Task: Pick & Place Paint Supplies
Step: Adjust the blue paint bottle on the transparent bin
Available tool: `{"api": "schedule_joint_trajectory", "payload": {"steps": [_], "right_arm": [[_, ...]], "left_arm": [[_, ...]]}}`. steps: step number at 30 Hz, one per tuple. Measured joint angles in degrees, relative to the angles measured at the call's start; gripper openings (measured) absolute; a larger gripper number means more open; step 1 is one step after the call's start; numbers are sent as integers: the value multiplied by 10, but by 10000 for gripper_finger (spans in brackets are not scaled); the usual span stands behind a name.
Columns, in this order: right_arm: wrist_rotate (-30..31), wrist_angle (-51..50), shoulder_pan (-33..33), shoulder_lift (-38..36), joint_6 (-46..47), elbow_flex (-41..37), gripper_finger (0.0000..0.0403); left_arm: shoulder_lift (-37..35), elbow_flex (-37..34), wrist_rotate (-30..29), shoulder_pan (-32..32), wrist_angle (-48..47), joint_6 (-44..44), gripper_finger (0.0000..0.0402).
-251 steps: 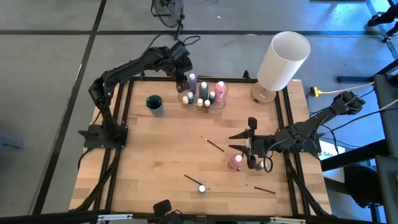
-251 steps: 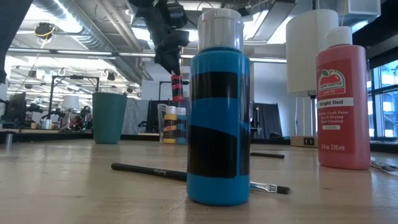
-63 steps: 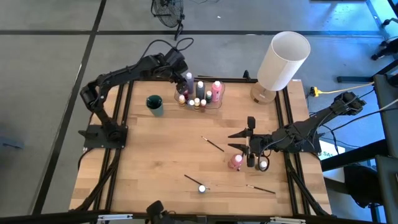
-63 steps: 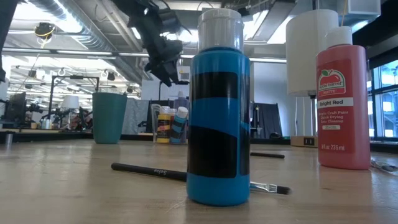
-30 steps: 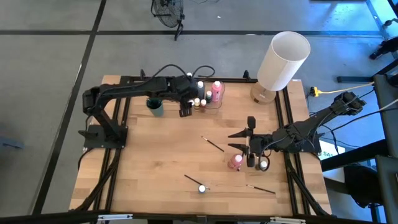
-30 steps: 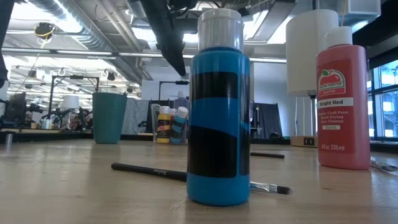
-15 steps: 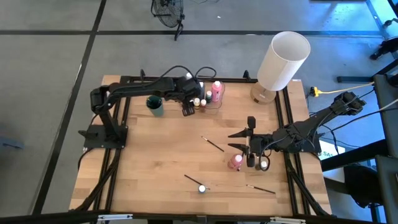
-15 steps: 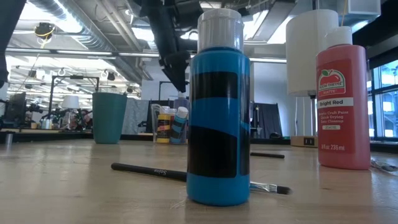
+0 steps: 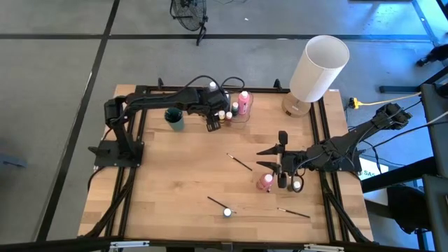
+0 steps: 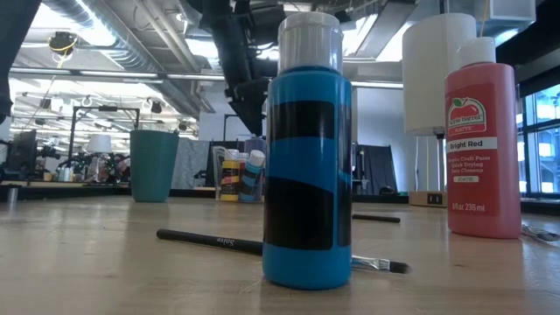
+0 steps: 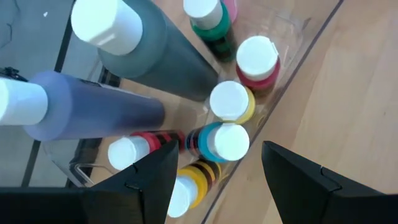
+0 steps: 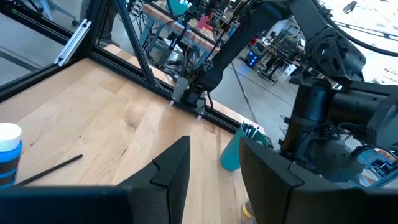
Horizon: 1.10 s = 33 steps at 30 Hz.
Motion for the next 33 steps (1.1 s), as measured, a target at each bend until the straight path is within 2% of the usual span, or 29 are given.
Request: {"api": "schedule_joint_trajectory", "payload": {"steps": [8, 14, 33], "right_arm": [[0, 0, 0, 0, 0, 0, 140], [0, 0, 0, 0, 4, 0, 140], [0, -2, 0, 0, 9, 0, 140]], "left_arm": [[2, 0, 11, -6, 1, -1, 226], [2, 0, 15, -17, -11, 73, 226], [47, 0, -11, -13, 7, 88, 226]]}}
